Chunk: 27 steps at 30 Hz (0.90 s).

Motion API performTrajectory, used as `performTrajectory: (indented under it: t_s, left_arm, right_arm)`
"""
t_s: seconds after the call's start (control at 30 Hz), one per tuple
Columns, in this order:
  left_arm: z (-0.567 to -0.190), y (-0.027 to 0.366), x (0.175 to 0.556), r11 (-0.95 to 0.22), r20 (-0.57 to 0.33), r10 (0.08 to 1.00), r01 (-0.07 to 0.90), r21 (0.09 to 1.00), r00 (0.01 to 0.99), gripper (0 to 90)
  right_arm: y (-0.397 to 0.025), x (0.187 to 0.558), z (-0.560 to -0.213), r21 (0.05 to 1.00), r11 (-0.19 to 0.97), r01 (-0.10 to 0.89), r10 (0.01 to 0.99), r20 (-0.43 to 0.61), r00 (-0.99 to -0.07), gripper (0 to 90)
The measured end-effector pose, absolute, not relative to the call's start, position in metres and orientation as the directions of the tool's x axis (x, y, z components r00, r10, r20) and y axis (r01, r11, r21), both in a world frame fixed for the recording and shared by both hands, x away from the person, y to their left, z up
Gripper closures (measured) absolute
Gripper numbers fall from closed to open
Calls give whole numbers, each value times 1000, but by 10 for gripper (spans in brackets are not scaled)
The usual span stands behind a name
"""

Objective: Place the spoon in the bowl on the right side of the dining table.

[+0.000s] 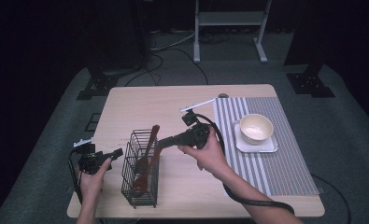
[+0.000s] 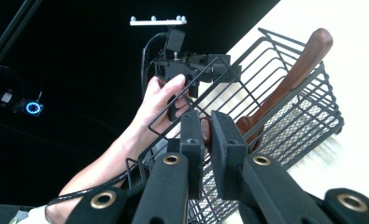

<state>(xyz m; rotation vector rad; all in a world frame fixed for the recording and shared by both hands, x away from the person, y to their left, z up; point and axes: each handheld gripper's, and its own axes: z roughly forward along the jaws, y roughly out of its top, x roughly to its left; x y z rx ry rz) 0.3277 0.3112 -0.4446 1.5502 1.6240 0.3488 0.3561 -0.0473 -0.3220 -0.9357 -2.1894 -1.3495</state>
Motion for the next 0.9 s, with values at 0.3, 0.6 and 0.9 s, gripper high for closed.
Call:
performTrajectory:
  t_s: [0.3,0.6,0.9]
  left_arm:
    - [-445,311,328,193,-372,920,685,702,122,20]
    - [-445,311,328,191,-371,921,686,702,123,20]
    - [-445,311,328,191,-370,921,685,703,122,20]
  right_arm:
    - [-60,361,-317,612,279,740,325,665,-673,834]
    - [-69,363,-313,607,250,754,308,689,-656,837]
    - [-79,365,-307,610,227,760,308,695,-650,837]
